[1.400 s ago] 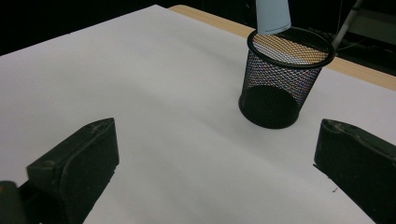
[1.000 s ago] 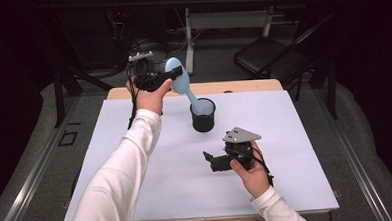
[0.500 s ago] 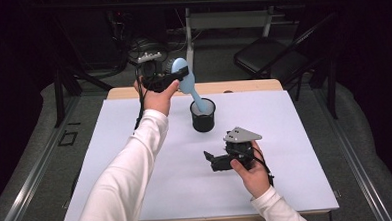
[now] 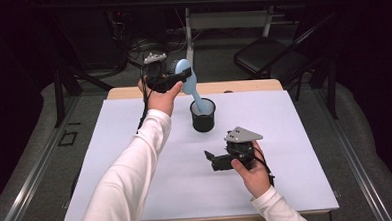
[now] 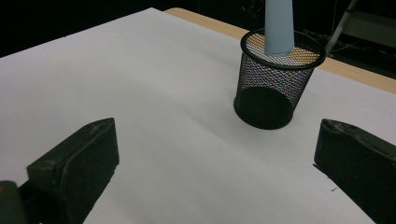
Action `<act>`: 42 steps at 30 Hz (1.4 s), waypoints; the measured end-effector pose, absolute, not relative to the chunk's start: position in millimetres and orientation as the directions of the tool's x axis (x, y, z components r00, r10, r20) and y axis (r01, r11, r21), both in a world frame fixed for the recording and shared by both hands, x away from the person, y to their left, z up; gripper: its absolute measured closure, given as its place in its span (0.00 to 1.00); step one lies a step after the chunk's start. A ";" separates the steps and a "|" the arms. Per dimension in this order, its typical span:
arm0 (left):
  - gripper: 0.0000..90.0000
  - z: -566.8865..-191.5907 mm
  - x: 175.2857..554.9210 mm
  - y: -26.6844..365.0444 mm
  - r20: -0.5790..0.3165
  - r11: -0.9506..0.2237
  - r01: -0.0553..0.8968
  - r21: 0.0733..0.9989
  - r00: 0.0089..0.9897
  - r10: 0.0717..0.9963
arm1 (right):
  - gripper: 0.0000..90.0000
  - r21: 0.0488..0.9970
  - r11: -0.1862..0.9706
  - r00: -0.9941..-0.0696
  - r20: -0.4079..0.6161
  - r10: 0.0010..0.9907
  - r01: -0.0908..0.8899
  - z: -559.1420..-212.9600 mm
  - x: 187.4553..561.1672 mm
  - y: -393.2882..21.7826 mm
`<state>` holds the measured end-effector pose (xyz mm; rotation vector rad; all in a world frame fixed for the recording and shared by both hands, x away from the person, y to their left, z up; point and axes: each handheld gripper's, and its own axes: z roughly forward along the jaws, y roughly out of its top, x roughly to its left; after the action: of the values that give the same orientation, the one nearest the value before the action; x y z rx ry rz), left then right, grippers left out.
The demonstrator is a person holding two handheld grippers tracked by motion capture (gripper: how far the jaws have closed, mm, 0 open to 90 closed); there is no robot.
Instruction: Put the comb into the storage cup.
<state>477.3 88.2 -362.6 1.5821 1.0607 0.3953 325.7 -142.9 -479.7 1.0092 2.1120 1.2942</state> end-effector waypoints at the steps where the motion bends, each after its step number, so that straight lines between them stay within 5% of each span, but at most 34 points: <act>1: 0.56 -362.9 477.4 87.6 -0.277 0.035 0.416 0.909 0.538 0.796 | 0.00 0.893 0.287 -0.623 -0.010 0.782 0.346 -479.8 325.9 -143.1; 42: 0.56 -379.1 486.7 64.9 -0.203 -0.055 0.397 0.916 0.578 0.791 | 0.00 0.896 0.271 -0.597 -0.008 0.802 0.351 -481.5 326.6 -152.4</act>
<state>486.7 64.9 -379.1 1.6705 1.0026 0.4305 326.6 -152.4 -481.5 1.0380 2.0805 1.2860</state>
